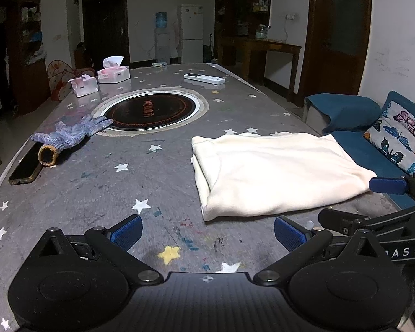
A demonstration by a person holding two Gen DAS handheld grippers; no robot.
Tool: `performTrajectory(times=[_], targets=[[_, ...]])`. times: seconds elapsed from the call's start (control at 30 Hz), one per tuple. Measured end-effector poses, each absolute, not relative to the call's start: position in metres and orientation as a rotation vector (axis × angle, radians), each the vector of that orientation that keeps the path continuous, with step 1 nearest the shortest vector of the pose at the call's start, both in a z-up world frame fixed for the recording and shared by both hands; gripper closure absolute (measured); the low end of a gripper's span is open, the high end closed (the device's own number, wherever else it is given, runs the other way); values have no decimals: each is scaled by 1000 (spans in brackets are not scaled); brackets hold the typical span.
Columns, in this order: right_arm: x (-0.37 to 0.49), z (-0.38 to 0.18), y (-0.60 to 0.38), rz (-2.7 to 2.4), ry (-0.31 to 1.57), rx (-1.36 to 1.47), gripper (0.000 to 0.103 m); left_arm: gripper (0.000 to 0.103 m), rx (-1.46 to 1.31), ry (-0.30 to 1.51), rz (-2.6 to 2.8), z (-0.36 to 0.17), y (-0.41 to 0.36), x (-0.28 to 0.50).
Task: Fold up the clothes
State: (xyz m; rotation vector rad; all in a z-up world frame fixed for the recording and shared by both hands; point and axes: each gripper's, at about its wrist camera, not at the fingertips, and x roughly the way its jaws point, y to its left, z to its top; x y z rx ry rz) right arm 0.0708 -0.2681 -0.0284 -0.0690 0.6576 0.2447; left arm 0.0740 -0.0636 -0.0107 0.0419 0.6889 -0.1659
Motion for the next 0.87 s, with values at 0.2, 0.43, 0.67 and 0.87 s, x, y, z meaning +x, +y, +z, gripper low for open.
performTrajectory(times=[0.2, 0.43, 0.67, 0.87], targets=[[80, -33, -266, 250, 669, -67, 0, 0, 33, 700, -163, -14, -62, 82], [91, -36, -262, 254, 675, -70, 0, 0, 17, 705, -152, -19, -57, 92], [101, -37, -258, 257, 675, -74, 0, 0, 20, 709, -138, -23, -52, 101], [112, -40, -251, 260, 675, -83, 0, 0, 22, 717, -120, -28, -45, 110]])
